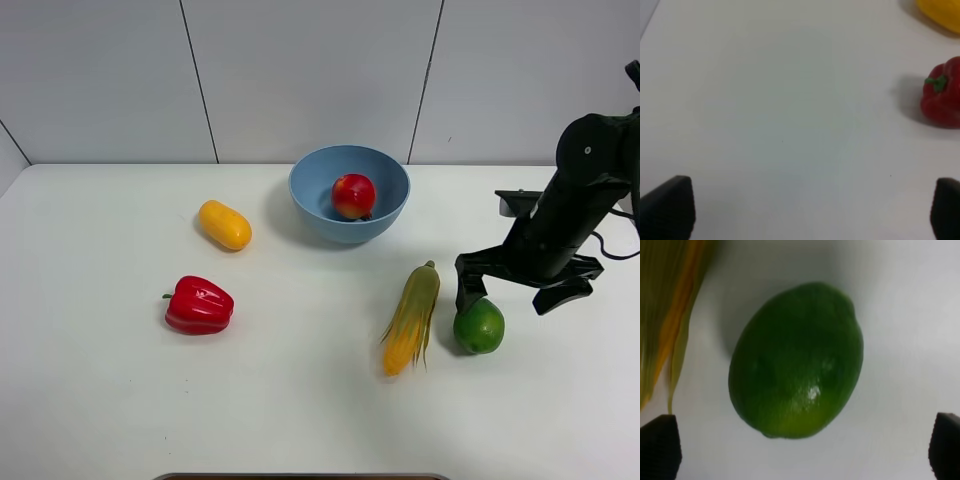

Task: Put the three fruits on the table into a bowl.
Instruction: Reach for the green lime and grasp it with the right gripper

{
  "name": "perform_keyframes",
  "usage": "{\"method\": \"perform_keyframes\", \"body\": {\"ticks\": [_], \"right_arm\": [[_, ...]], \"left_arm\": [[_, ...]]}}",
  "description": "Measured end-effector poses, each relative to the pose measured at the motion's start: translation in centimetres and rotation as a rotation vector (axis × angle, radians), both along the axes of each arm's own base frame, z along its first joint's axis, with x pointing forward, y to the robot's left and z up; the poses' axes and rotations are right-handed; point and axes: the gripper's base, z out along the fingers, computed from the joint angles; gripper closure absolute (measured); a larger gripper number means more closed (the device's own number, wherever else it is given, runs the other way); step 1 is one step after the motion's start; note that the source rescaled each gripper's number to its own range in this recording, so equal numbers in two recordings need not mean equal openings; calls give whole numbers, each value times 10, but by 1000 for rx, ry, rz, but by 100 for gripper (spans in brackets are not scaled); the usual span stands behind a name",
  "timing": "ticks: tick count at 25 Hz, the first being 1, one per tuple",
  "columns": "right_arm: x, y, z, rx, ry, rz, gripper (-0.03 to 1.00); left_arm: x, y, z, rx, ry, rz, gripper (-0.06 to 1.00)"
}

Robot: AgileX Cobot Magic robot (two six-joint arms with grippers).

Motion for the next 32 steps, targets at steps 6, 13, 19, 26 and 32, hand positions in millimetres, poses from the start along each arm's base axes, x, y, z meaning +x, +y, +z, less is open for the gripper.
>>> {"method": "perform_keyframes", "body": {"ticks": [6, 13, 19, 26, 32], "right_arm": [[6, 1, -17, -7, 17, -4, -3], [10, 1, -35, -14, 46, 7, -3], [14, 1, -51, -19, 53, 30, -3], [16, 2, -65, -17, 65, 39, -3], [17, 3, -77, -6, 91, 43, 4]], "left_arm": [[0, 0, 0, 0, 0, 0, 11], [0, 0, 0, 0, 0, 0, 11], [0, 0, 0, 0, 0, 0, 12], [0, 0, 0, 0, 0, 0, 12], [0, 0, 0, 0, 0, 0, 11]]}}
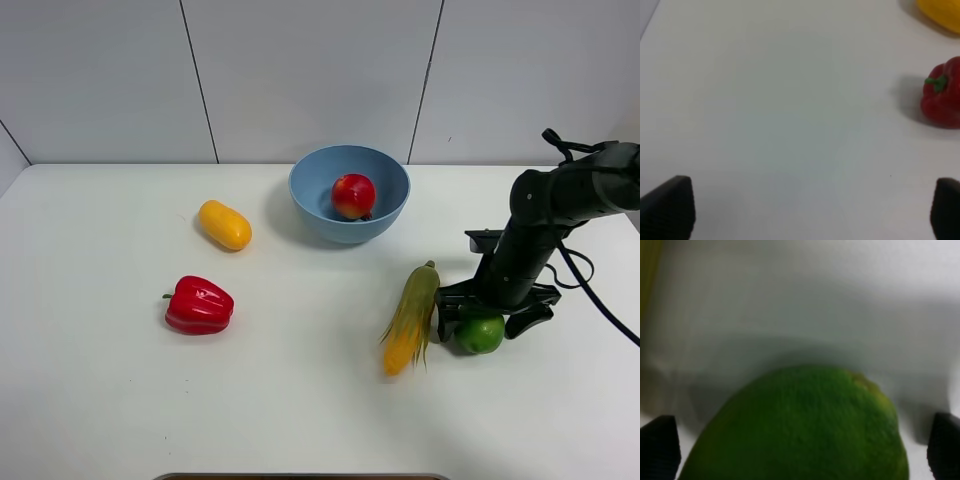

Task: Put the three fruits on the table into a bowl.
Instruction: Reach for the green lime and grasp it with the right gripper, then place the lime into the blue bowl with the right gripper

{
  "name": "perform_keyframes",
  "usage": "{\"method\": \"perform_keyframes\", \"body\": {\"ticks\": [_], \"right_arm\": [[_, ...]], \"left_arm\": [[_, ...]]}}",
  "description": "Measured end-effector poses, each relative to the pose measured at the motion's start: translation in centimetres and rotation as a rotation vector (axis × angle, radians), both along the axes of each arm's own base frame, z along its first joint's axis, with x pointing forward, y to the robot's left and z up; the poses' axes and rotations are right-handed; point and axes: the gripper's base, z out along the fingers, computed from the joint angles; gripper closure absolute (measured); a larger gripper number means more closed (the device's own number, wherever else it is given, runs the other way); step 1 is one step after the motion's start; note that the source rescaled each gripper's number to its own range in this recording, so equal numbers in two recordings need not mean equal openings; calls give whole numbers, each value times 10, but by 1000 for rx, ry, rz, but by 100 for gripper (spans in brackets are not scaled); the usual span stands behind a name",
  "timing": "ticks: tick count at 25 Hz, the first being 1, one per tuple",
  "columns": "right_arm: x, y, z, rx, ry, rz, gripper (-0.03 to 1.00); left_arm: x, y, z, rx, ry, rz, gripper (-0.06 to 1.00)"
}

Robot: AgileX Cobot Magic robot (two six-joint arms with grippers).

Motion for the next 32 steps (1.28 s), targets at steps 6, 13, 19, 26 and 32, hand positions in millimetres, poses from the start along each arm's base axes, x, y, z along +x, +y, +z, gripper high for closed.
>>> {"method": "perform_keyframes", "body": {"ticks": [6, 13, 19, 26, 32], "right_arm": [[0, 0, -2, 0, 3, 2, 26], [0, 0, -2, 0, 6, 1, 67], [0, 0, -3, 1, 7, -1, 84], [0, 1, -3, 8, 8, -10, 96], [0, 1, -3, 8, 8, -10, 96]], "left_arm": [[0, 0, 0, 0, 0, 0, 11], [0, 0, 0, 0, 0, 0, 12], [0, 0, 0, 0, 0, 0, 12], [0, 0, 0, 0, 0, 0, 12], [0, 0, 0, 0, 0, 0, 12]]}}
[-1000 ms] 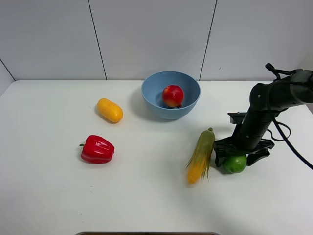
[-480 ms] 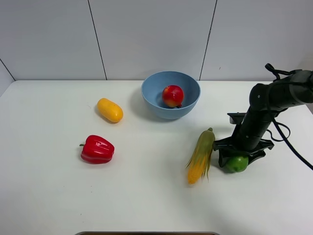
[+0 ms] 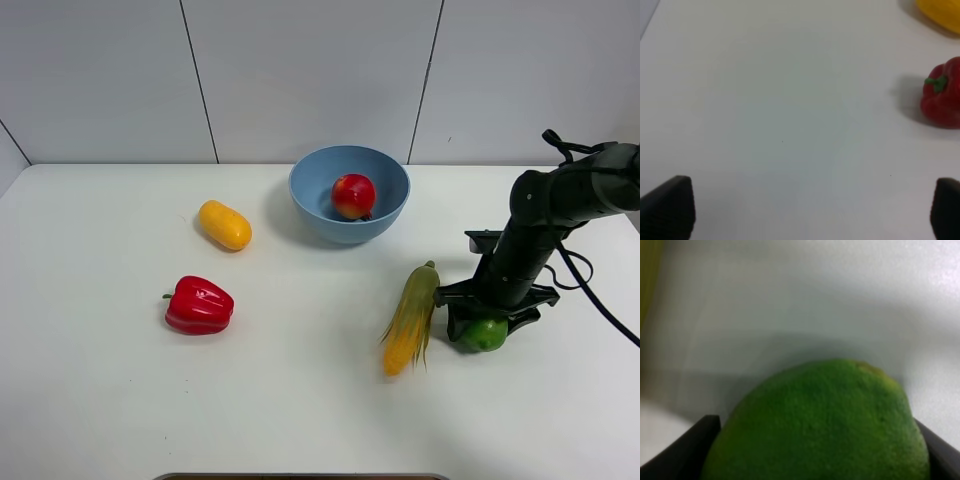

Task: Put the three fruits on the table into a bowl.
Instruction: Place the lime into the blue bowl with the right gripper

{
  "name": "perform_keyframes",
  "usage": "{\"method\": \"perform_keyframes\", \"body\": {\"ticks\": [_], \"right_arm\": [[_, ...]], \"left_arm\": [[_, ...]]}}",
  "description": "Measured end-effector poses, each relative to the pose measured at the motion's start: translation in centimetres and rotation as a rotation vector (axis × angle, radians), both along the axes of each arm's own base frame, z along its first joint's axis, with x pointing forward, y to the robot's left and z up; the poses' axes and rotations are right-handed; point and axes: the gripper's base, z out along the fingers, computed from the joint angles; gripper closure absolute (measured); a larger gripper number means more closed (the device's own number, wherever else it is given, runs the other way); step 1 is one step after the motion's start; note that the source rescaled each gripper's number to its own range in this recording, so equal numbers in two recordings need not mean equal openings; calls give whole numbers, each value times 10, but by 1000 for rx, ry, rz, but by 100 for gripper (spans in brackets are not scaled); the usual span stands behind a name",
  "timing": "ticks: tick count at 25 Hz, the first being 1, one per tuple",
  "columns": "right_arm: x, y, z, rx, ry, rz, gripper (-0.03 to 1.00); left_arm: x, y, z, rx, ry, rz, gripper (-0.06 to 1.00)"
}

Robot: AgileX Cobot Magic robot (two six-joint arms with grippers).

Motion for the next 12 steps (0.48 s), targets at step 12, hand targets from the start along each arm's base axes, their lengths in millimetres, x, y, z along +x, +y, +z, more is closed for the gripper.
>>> {"method": "perform_keyframes", "body": {"ticks": [12], "right_arm": [[0, 0, 0, 0, 1, 0, 96]], "left_arm": [[0, 0, 0, 0, 0, 0, 12]]}}
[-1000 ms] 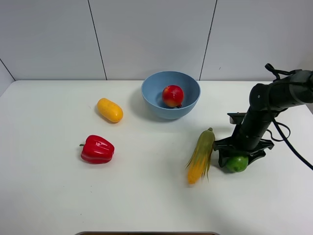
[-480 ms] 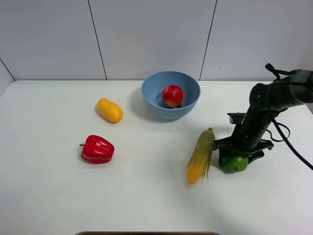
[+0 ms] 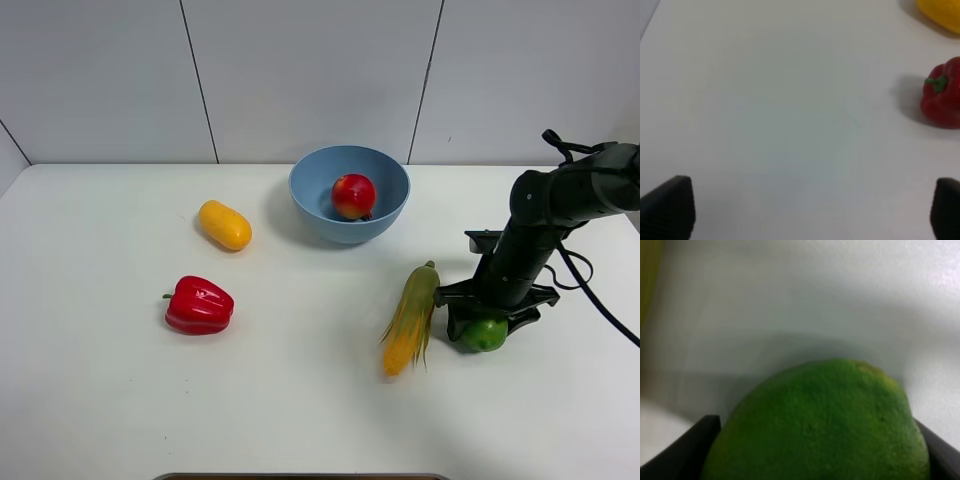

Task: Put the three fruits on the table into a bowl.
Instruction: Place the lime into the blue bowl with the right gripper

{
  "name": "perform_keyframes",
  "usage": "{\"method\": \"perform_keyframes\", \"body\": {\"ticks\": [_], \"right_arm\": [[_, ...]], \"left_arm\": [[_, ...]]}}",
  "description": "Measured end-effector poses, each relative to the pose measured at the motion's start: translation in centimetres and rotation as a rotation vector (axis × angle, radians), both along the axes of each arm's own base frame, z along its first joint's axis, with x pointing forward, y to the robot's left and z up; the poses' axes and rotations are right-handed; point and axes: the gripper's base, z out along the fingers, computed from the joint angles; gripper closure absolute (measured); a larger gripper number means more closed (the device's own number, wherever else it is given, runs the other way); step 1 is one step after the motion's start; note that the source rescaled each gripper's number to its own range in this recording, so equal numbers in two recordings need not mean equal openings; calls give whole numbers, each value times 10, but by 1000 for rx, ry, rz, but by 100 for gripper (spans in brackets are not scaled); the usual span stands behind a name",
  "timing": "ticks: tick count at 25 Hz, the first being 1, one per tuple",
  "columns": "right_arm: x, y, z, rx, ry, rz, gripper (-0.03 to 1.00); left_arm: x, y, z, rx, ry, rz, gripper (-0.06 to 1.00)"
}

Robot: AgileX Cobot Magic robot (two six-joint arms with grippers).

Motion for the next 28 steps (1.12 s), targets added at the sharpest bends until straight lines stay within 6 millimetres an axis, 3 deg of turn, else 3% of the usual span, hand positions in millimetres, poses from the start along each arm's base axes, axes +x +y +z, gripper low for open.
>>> {"method": "perform_keyframes", "body": {"ticks": [10, 22, 28], "right_arm": [[0, 1, 9, 9, -27, -7, 96], [-2, 1, 78, 49, -227, -10, 96], [26, 6, 118, 73, -324, 15, 96]], "left_arm": [[0, 0, 0, 0, 0, 0, 12], [0, 0, 0, 0, 0, 0, 12], [0, 0, 0, 0, 0, 0, 12]]}}
